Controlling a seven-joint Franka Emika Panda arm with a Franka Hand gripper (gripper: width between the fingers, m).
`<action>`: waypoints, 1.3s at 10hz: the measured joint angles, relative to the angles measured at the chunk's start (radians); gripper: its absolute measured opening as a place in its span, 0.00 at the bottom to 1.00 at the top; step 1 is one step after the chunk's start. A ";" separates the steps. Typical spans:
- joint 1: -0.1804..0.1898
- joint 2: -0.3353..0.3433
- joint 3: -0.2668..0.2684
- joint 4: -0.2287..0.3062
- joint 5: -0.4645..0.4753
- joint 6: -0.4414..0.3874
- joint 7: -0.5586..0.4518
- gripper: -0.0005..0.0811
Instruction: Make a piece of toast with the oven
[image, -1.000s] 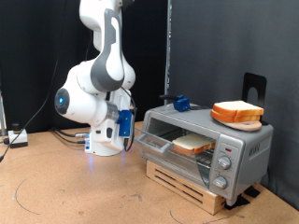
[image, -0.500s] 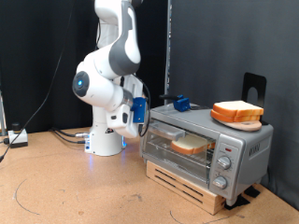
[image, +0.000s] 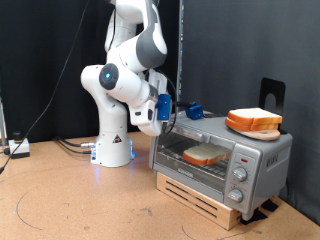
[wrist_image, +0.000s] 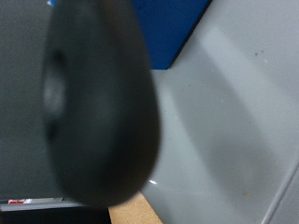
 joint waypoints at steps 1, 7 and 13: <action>-0.009 -0.018 -0.008 -0.002 -0.003 0.000 0.029 0.99; -0.195 0.065 -0.043 0.017 -0.111 0.116 0.141 0.99; -0.242 0.251 -0.082 0.164 -0.194 -0.021 0.118 0.99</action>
